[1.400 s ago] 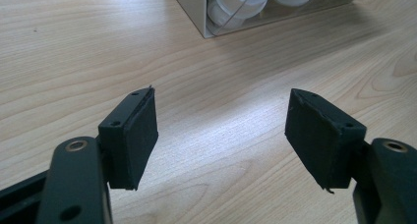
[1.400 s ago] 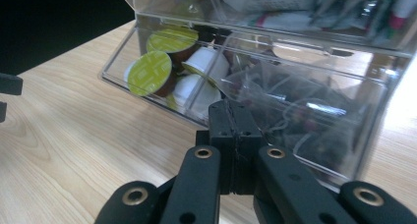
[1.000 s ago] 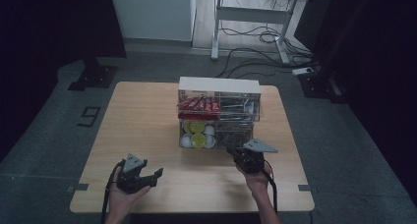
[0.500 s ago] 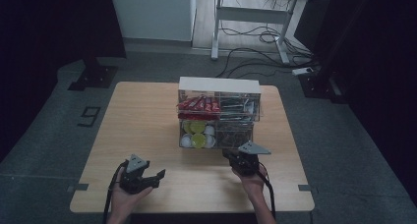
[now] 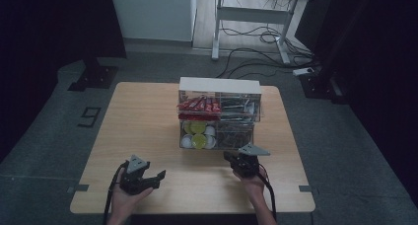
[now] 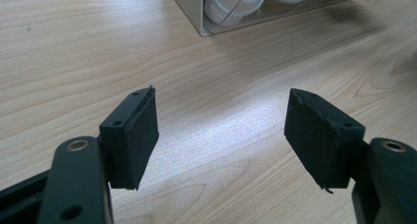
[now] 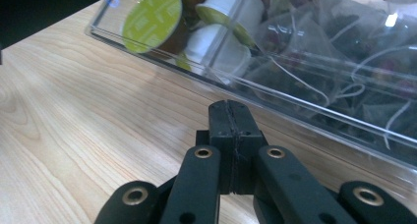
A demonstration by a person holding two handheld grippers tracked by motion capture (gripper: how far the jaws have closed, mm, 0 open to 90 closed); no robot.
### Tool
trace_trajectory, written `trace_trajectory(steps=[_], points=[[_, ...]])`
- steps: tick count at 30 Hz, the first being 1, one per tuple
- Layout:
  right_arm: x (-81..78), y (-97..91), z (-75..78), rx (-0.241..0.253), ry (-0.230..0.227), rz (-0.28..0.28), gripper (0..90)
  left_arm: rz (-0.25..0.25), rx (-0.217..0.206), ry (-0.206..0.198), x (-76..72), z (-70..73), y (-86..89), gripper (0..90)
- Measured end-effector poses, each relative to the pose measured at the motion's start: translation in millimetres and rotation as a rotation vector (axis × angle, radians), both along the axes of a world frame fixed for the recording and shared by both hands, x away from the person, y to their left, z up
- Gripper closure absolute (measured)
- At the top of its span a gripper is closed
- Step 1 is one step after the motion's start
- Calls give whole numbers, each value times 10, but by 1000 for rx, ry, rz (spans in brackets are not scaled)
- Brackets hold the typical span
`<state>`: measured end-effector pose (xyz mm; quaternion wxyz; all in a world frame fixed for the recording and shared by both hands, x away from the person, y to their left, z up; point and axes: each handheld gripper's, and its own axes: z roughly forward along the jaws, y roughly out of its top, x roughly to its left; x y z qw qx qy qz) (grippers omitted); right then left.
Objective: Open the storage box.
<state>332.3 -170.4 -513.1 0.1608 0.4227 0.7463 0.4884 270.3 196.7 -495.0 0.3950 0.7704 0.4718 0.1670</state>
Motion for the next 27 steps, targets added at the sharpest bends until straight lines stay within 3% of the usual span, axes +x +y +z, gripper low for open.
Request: trace_trajectory(steps=[14, 27], points=[[60, -116, -66, -11, 13, -41, 895, -7, 7, 10, 14, -36, -27, 290], [42, -135, -49, -16, 10, -41, 895, -5, 10, 11, 14, -37, -34, 290]])
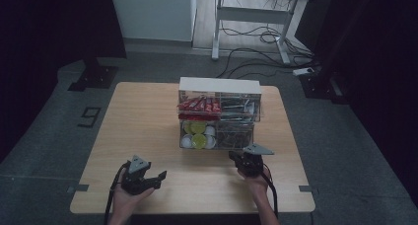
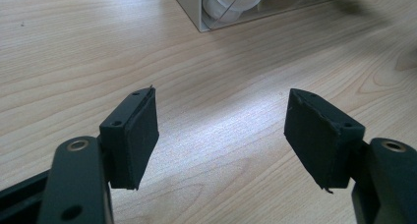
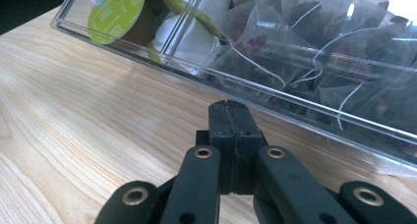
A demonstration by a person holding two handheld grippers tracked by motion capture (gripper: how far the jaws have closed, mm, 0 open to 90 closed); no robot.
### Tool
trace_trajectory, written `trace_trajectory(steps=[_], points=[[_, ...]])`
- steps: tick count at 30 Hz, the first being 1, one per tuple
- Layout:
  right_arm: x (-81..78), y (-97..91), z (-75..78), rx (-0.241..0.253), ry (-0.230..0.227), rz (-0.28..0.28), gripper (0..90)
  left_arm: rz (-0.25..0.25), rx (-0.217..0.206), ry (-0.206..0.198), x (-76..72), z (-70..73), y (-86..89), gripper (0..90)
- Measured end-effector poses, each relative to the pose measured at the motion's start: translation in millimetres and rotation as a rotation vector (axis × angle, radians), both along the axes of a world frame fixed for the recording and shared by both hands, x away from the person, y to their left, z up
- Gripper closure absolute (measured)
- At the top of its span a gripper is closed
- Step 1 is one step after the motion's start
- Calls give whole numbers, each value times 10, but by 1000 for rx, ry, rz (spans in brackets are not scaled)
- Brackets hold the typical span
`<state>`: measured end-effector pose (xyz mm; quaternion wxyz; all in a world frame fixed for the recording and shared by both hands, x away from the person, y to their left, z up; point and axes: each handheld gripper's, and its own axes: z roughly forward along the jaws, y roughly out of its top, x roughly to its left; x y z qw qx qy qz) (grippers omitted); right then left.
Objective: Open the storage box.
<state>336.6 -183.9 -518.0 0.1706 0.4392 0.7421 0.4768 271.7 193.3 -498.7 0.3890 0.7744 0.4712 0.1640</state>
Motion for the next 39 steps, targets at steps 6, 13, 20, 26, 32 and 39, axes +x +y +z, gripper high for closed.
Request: trace_trajectory(steps=[6, 13, 20, 26, 32, 39], points=[[-24, -24, 42, 8, -5, 0, 895, -2, 2, 0, -2, 1, -5, 290], [-24, -33, 41, 4, -4, -5, 895, 2, 3, -3, 3, -2, 5, 291], [-47, -33, 77, 5, -20, -2, 895, 3, 4, -5, 1, 8, 17, 290], [-79, -68, 160, 25, -55, -24, 895, 4, 6, -5, 6, -2, 16, 291], [-103, -100, 221, 44, -72, -28, 895, 4, 9, -7, 5, 0, 14, 291], [-94, -121, 295, 59, -93, -33, 895, 15, 2, -9, 6, 11, 44, 291]])
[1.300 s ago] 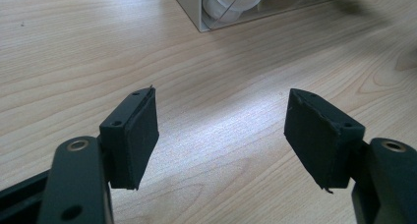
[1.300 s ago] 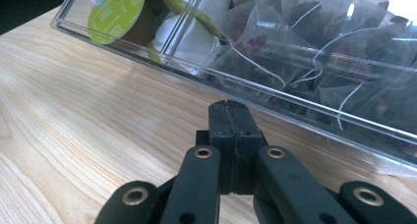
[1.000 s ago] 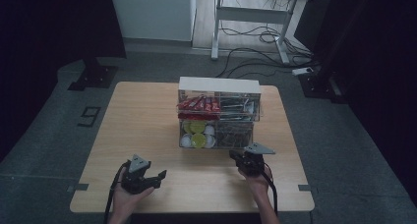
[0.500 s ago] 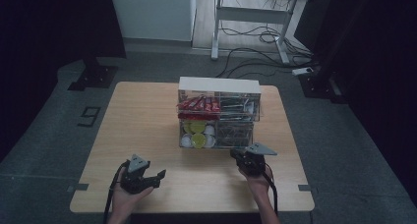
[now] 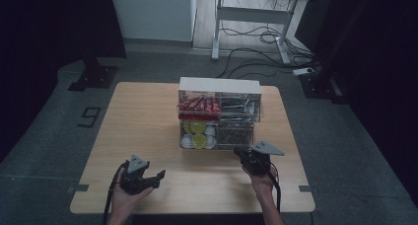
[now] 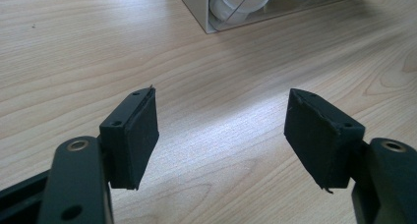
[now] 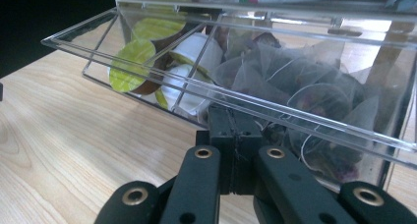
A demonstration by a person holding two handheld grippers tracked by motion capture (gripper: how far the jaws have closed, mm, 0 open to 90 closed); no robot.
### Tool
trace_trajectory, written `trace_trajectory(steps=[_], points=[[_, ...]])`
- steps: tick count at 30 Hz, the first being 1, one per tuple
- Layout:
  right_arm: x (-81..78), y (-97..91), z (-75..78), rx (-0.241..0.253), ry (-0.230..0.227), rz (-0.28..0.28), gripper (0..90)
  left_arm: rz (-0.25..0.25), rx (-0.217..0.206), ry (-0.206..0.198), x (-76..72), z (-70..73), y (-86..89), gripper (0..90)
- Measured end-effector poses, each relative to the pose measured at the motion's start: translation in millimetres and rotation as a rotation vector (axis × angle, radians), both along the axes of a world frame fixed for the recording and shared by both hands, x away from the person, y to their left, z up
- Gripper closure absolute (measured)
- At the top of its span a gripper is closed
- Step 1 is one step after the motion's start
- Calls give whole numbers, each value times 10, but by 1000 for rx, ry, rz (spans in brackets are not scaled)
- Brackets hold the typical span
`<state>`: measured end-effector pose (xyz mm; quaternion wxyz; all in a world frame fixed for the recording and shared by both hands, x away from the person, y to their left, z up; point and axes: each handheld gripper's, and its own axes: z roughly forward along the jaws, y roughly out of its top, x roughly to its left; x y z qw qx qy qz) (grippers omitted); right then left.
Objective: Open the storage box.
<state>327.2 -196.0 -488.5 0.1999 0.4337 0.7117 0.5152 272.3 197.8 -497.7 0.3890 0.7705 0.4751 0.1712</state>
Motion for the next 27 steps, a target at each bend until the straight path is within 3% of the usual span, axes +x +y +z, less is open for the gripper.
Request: trace_trajectory(steps=[7, 8, 14, 27], points=[[24, -42, 46, 18, -7, -8, 895, 3, -3, 13, 27, -37, 11, 292], [41, -54, 65, 23, -7, -10, 895, -13, -29, 21, 25, -31, 11, 291], [95, -56, 137, 30, -25, -17, 895, 2, 0, -7, 4, 20, 13, 292], [185, -50, 251, 61, -54, -21, 895, 15, -1, -12, -8, 44, 25, 294]])
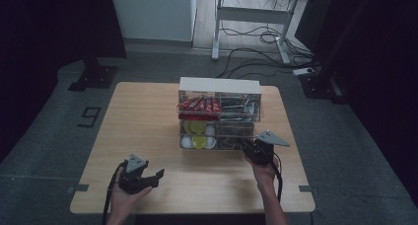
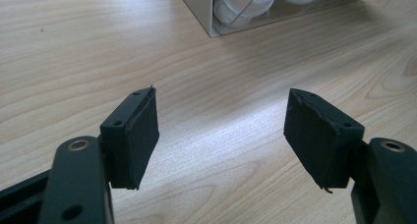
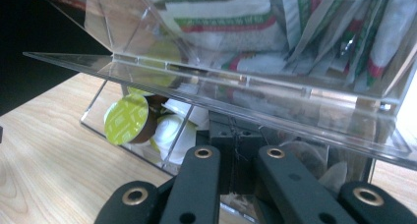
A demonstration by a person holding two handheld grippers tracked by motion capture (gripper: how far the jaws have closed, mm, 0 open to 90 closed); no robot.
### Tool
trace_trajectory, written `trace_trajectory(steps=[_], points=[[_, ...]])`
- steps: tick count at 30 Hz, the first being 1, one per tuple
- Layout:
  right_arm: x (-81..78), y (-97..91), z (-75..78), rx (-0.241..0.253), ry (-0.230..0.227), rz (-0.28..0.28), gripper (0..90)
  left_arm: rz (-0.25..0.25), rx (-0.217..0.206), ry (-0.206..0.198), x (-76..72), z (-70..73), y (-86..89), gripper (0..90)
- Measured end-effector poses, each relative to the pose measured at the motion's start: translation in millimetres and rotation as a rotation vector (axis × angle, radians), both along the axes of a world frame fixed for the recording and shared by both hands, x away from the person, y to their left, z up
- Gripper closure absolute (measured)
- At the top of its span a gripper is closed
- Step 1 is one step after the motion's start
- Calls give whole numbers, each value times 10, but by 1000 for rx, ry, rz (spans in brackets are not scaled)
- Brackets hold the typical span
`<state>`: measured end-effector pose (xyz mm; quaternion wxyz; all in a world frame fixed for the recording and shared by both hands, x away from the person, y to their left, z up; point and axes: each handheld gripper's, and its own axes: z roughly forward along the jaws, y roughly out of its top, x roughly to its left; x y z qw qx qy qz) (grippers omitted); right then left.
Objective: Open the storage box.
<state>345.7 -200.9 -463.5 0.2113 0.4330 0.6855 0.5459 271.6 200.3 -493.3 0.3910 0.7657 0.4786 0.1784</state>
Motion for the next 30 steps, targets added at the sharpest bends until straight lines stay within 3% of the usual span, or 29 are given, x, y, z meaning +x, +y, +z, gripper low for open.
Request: trace_trajectory(steps=[6, 18, 30], points=[[55, 28, 17, 9, -3, 3, 895, 7, -2, -1, -3, 4, 12, 294], [135, 30, 94, 76, -42, -28, 895, 9, 0, -1, -11, 10, 14, 294], [105, -3, 69, 85, -41, -33, 894, -4, 13, -7, -41, 6, -46, 294]])
